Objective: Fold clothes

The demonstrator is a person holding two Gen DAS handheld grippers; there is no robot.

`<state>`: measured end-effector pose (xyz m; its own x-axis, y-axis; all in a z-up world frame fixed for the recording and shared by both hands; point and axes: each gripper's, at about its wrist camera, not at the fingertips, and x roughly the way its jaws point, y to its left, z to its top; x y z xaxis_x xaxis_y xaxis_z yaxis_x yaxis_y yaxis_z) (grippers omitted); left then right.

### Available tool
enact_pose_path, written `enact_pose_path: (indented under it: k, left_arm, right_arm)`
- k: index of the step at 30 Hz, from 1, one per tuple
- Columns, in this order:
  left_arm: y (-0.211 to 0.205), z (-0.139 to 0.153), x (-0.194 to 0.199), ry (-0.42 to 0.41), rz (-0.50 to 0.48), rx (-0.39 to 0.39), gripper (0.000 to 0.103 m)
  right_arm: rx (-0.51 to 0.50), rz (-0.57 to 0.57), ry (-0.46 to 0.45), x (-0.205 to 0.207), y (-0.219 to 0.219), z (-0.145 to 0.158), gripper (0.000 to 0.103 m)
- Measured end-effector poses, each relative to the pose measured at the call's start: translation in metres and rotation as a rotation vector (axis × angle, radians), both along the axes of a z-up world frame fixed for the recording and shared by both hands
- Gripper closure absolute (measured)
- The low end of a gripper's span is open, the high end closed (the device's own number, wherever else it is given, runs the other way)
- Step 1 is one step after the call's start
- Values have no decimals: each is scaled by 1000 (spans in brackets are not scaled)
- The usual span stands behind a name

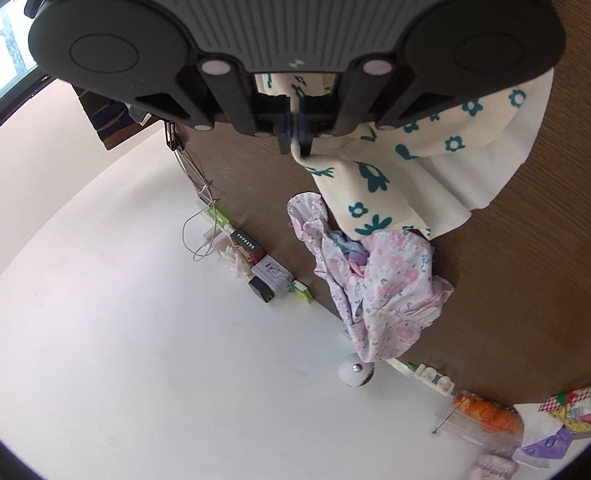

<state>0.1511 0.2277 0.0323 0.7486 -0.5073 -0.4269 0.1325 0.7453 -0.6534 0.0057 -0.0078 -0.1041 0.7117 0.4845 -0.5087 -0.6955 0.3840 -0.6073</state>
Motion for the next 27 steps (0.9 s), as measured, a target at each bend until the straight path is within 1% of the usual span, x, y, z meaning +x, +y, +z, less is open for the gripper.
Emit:
enact_pose_path:
  k: [2, 3, 5, 7, 9, 11, 12, 13, 14, 19, 23, 27]
  left_arm:
    - [1, 2, -3, -29, -15, 2, 101]
    - [1, 2, -4, -35, -18, 10, 101]
    - [4, -6, -5, -27, -18, 19, 101]
    - [10, -17, -6, -8, -17, 23, 101]
    - [17, -29, -6, 17, -17, 16, 100]
    - [24, -42, -8, 38, -24, 4, 100]
    - [26, -46, -9, 44, -26, 4, 100]
    - [27, -49, -11, 46, -28, 12, 100]
    - [27, -52, -13, 48, -29, 23, 100]
    - [27, -59, -15, 40, -32, 49, 100]
    - [22, -58, -13, 33, -24, 88, 100]
    - [20, -59, -8, 40, -26, 102, 100]
  right_arm:
    - [-7, -45, -69, -1, 5, -3, 98]
    - [-17, -48, -95, -4, 8, -6, 98]
    - [-52, -31, -139, -12, 12, -16, 98]
    - [-84, 16, -151, -20, 14, -26, 97]
    - [-73, 49, -99, -23, 11, -27, 96]
    - [-22, 57, -5, -21, 4, -20, 92]
    - [12, 59, 55, -18, -1, -14, 82]
    - [37, 48, 87, -13, -7, -11, 69]
    - [62, 36, 119, -8, -12, -8, 67]
    - [188, -21, 281, 17, -40, 6, 65]
    - [289, -68, 410, 37, -62, 18, 65]
    - [388, -112, 537, 57, -85, 29, 68]
